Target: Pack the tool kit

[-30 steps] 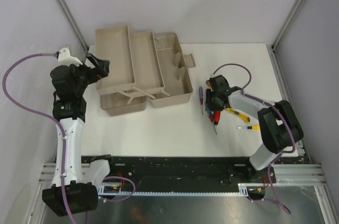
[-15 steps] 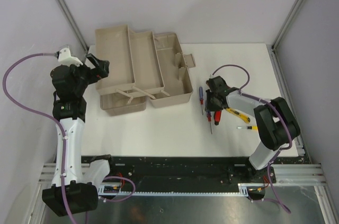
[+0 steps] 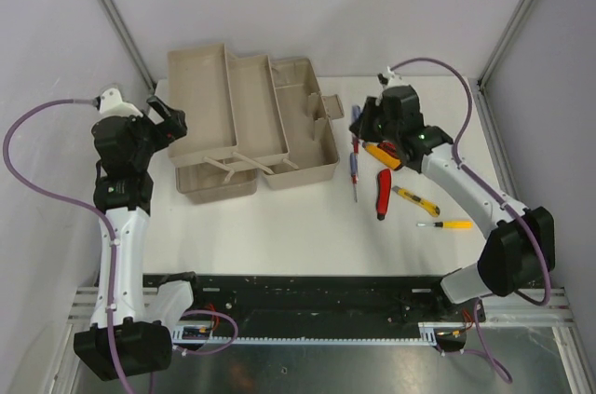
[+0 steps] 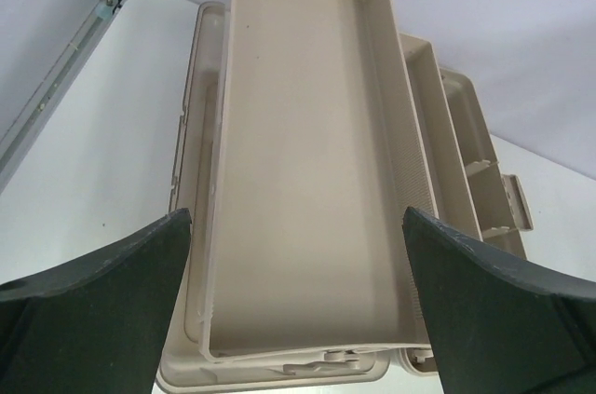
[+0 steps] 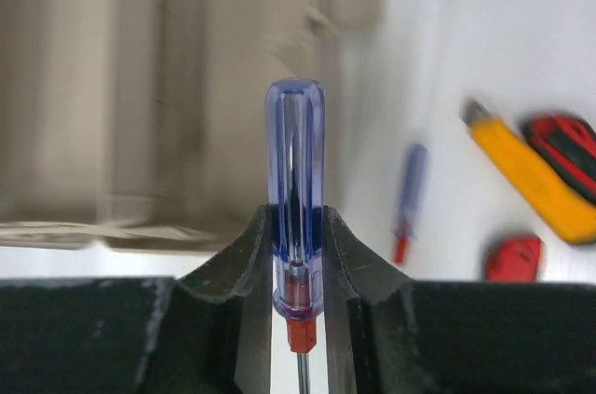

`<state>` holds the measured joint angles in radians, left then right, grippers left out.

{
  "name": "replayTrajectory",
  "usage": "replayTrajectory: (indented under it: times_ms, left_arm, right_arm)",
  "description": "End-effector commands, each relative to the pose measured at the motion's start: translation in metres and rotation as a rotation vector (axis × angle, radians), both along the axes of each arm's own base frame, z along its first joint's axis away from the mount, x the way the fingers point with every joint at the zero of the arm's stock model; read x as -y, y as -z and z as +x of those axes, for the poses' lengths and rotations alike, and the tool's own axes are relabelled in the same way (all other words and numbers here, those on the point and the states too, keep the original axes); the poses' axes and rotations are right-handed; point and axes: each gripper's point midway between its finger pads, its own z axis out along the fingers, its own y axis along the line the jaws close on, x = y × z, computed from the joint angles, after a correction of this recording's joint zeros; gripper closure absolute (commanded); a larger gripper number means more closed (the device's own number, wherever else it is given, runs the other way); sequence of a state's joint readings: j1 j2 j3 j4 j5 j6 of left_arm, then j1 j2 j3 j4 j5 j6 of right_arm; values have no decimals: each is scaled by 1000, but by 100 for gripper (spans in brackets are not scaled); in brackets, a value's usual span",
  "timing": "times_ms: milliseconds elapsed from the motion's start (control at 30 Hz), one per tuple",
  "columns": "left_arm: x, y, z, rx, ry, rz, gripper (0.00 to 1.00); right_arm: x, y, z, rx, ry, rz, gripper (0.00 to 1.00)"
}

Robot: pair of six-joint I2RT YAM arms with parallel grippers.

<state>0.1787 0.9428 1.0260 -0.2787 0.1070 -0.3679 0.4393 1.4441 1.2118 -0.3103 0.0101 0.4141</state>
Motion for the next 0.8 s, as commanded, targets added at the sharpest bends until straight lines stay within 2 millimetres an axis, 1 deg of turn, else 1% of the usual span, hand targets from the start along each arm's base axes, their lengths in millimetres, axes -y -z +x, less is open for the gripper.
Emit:
replayTrajectory:
  times_ms: [0,67,133,267,300,367,467,533,667,767]
  left_arm:
    - [0,10,-3,-24,-18,-28,1]
    - [4,9,-3,-27,0,-41,1]
    - [8,9,-4,-31,17,-52,1]
    - [9,11,-8,-51,14,-64,1]
    - [7,11,-10,-56,0,-70,1]
    - [4,13,-15,-69,-31,-82,1]
    - [8,16,-20,-85,-29,-114,1]
    - [13,16,-23,-90,-4,-131,1]
    - [18,16,-29,-93,12,-139,1]
    - [17,14,-31,-95,10,-129,1]
  right_arm:
    - [-67,-71,19,156,-170,184,100]
    - [-95,-90,30,189,-216,264,100]
    - [-123,-101,41,207,-257,314,100]
    - [-176,-105,58,204,-310,357,100]
    - [-187,-107,62,208,-315,375,100]
    - [-209,-106,69,204,-325,406,100]
    - [-234,-104,80,223,-327,457,100]
    - [-246,-103,87,235,-322,493,100]
    - [-265,-91,103,231,-299,516,100]
    - [-276,-75,112,219,-299,474,99]
